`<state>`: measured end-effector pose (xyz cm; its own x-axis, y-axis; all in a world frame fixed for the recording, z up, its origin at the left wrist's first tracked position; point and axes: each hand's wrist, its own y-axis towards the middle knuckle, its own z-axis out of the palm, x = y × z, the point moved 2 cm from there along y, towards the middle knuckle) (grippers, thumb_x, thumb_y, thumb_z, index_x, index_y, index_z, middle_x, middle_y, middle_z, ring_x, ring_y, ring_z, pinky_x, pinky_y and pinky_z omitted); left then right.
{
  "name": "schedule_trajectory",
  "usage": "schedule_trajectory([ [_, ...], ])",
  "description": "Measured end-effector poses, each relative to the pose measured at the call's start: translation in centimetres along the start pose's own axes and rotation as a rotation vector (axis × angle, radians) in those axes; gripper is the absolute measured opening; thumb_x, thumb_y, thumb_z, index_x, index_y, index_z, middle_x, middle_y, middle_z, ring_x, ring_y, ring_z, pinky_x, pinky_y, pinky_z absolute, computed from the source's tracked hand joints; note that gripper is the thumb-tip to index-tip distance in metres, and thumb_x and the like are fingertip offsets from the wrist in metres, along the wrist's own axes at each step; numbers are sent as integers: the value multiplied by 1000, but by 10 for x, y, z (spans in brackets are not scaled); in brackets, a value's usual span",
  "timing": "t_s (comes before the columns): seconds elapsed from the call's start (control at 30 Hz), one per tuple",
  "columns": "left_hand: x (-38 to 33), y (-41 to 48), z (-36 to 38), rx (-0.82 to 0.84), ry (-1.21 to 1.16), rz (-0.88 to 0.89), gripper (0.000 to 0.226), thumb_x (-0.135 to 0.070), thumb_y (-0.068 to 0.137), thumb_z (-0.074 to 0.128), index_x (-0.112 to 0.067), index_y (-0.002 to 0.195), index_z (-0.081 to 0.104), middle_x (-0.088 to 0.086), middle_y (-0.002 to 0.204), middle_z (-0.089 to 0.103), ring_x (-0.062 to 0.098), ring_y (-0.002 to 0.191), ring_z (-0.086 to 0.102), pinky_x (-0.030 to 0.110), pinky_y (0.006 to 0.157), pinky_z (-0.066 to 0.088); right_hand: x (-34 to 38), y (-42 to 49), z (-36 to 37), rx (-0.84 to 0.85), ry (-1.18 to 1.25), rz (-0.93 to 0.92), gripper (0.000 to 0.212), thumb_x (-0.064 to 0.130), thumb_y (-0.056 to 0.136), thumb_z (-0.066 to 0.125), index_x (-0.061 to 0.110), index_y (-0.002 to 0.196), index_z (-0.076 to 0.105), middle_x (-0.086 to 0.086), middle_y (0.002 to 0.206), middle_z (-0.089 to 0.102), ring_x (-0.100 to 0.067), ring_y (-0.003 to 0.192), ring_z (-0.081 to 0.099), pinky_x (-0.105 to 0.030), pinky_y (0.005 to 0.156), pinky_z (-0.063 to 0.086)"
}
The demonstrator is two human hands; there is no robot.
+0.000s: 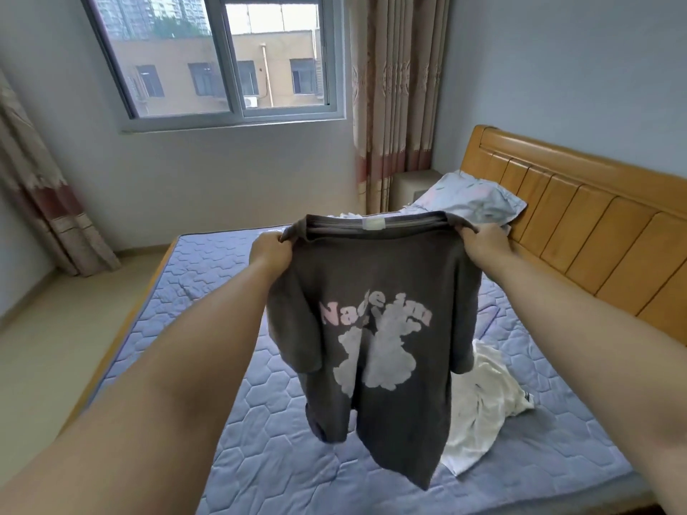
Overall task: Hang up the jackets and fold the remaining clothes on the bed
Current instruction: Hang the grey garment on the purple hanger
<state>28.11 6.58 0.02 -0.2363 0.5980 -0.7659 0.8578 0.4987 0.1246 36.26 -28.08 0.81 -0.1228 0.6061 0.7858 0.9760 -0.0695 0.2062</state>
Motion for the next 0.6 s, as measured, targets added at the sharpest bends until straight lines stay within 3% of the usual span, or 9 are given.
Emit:
schedule_trajectory([
  [0.13, -11, -35, -1, -68, -18, 36, 36, -32, 97, 46, -5, 102, 69, 17, 107, 67, 35, 103, 59, 34, 83, 42, -9, -16, -21, -74, 12, -50, 41, 30, 99, 47, -7, 104, 66, -27, 110, 64, -39, 105, 56, -32, 78, 35],
  [0.3, -26, -90, 6, -136, 133, 90, 43, -41, 98, 44, -5, 96, 69, 17, 104, 68, 35, 98, 59, 34, 79, 41, -34, -49, -64, -171, -32, -112, 38, 36, 94, 52, 5, 75, 59, -18, 77, 61, -37, 80, 58, -31, 63, 29],
  [0.4, -34, -120, 13, -189, 396, 158, 51, -46, 99, 32, -9, 100, 67, 16, 101, 67, 37, 94, 60, 37, 75, 43, -49, -63, -87, -260, -75, -148, 35, 35, 95, 49, 5, 76, 55, -17, 79, 61, -34, 76, 54, -32, 62, 30],
  [0.5, -37, -147, 22, -242, 717, 448, 51, -41, 101, 25, -9, 99, 64, 18, 91, 68, 40, 83, 63, 35, 64, 36, -66, -77, -105, -373, -96, -189, 27, 31, 96, 48, 9, 80, 54, -20, 83, 62, -33, 76, 53, -31, 63, 29],
  [0.6, -28, -147, 29, -137, 811, 395, 49, -43, 102, 31, -7, 96, 64, 17, 95, 67, 39, 88, 63, 35, 67, 38, -86, -77, -105, -308, -221, -232, 28, 30, 95, 48, 6, 88, 61, -21, 87, 64, -36, 78, 55, -31, 63, 30],
])
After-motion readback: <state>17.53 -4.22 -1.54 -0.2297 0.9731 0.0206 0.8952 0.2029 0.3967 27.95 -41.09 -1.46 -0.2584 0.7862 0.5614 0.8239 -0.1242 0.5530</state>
